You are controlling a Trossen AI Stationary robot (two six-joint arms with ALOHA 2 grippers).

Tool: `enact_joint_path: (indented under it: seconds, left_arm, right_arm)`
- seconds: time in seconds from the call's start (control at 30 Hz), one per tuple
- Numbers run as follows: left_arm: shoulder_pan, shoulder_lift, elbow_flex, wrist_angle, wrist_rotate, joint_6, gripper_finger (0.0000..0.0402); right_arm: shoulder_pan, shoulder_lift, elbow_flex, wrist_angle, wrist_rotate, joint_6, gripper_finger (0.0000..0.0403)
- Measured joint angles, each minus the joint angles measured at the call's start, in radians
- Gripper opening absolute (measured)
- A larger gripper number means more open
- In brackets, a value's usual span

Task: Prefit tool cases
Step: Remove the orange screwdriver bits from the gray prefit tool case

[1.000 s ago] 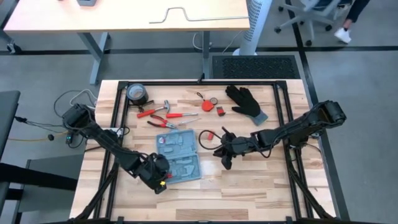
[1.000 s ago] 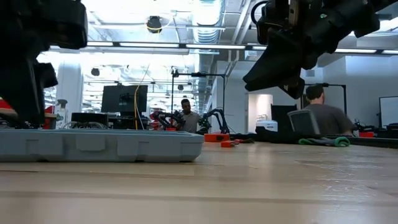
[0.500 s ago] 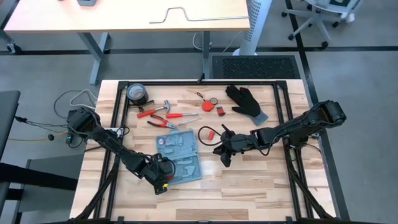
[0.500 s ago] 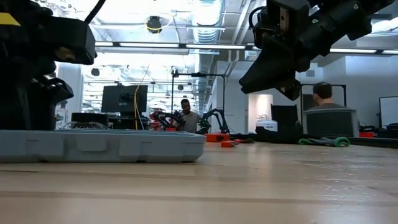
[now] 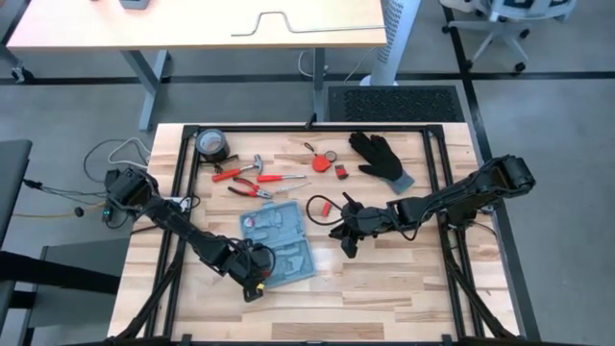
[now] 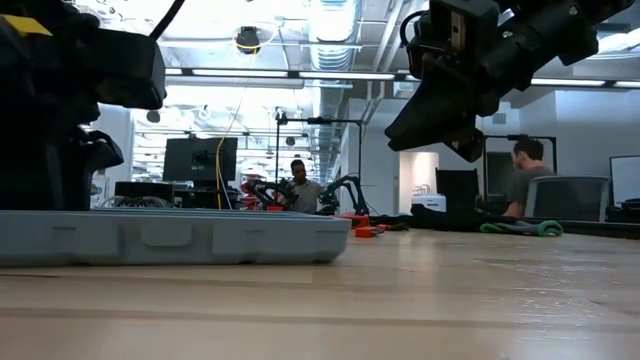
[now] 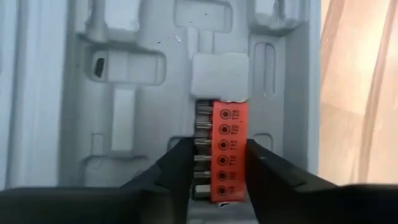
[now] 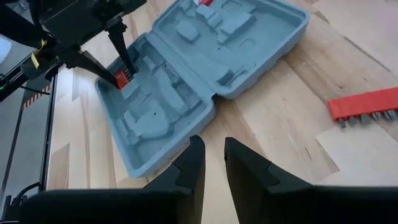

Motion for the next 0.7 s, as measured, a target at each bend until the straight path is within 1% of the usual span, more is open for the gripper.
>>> enact_joint_path:
  seconds: [0.1, 0.13, 0.2, 0.33, 0.4, 0.5, 0.57, 0.7]
  left_arm:
    - [0.018, 0.0, 0.001, 0.002, 0.018, -0.007, 0.009]
    - [0.024, 0.0, 0.004, 0.0, 0.02, -0.01, 0.0087]
    - [0.034, 0.001, 0.015, -0.01, 0.012, -0.006, 0.0087]
    - [0.047, 0.009, 0.053, -0.042, -0.063, 0.031, 0.0087]
    - [0.053, 0.009, 0.07, -0.043, -0.091, 0.057, 0.0087]
    - [0.072, 0.009, 0.081, -0.037, -0.107, 0.089, 0.0087]
    - [0.088, 0.009, 0.083, -0.033, -0.11, 0.109, 0.0087]
    - [0.116, 0.009, 0.083, -0.014, -0.11, 0.148, 0.0087]
  right_arm:
    - [0.0, 0.0, 0.0, 0.0, 0.0, 0.0, 0.0073]
    - [0.0, 0.0, 0.0, 0.0, 0.0, 0.0, 0.0073]
    - [0.003, 0.0, 0.0, 0.004, 0.0, 0.0, 0.0073]
    - [0.015, 0.0, 0.0, 0.023, 0.0, 0.0, 0.0073]
    - [0.021, 0.012, 0.0, 0.066, 0.0, 0.0, 0.0073]
    - [0.023, 0.07, 0.002, 0.184, -0.038, -0.007, 0.0073]
    - [0.019, 0.138, 0.04, 0.223, -0.075, -0.008, 0.0072]
    - [0.016, 0.284, 0.146, 0.169, -0.141, -0.022, 0.007]
